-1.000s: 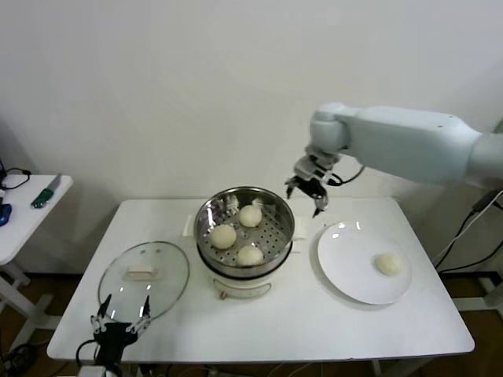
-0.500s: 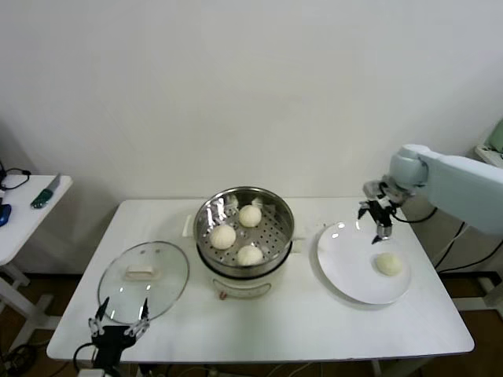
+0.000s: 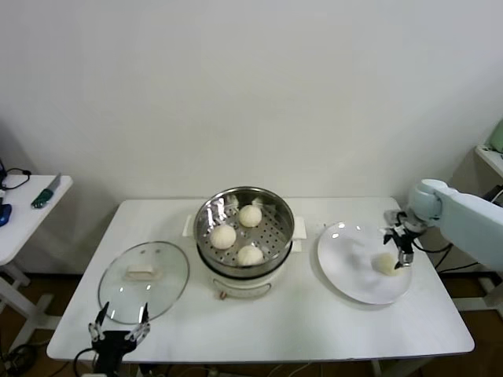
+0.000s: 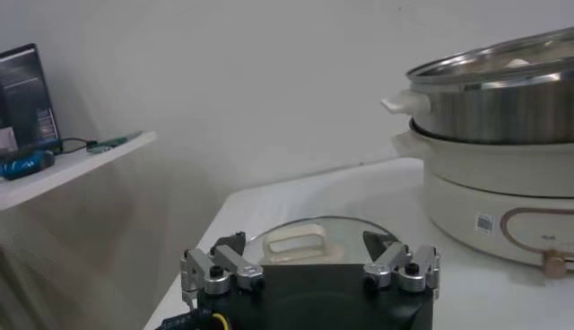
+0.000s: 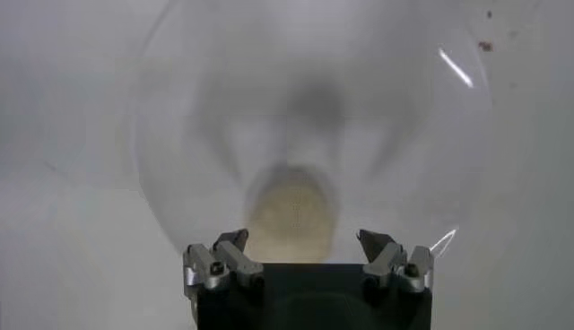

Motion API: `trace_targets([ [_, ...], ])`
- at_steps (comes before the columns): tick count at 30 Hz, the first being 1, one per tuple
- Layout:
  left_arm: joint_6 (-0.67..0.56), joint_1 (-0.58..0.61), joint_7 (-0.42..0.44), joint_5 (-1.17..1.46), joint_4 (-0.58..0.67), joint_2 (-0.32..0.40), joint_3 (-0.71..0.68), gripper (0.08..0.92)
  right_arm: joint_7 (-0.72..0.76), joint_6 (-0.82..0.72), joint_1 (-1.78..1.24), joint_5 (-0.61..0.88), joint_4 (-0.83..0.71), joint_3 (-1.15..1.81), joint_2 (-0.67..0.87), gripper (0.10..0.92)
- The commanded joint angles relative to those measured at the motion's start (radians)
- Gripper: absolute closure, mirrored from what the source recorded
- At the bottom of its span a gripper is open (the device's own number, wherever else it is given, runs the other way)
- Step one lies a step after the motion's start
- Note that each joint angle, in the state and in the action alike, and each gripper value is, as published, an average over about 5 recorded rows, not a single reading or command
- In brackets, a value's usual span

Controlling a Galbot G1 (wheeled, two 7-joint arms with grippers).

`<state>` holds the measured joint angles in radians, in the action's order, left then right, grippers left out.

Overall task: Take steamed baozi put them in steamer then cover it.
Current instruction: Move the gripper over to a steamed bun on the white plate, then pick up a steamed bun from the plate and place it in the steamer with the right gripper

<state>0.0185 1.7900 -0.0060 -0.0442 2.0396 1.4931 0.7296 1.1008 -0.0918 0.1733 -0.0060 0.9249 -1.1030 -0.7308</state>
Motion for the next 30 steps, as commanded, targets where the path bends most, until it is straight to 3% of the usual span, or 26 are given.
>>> trace_targets([
  [1,0.002,-0.002,-0.001,-0.007,0.000,0.003,0.000,0.177,-0.004,-0.001,-0.109,-0.067,-0.075,0.104,-0.029,0.203],
  [11,0.007,-0.015,0.000,-0.010,-0.009,0.001,-0.004,0.177,-0.006,0.011,-0.111,-0.079,-0.105,0.120,-0.061,0.208],
  [19,0.008,-0.019,0.001,-0.010,-0.010,0.001,-0.004,0.177,0.004,0.007,-0.079,-0.042,-0.098,0.092,-0.055,0.340],
  [25,0.008,-0.037,0.003,-0.007,-0.015,0.004,-0.010,0.177,0.000,-0.022,0.103,0.113,-0.062,-0.055,-0.041,0.366],
  [30,0.009,-0.045,0.008,-0.006,-0.004,0.004,-0.026,0.177,-0.006,-0.060,0.350,0.324,-0.032,-0.278,-0.085,0.366],
])
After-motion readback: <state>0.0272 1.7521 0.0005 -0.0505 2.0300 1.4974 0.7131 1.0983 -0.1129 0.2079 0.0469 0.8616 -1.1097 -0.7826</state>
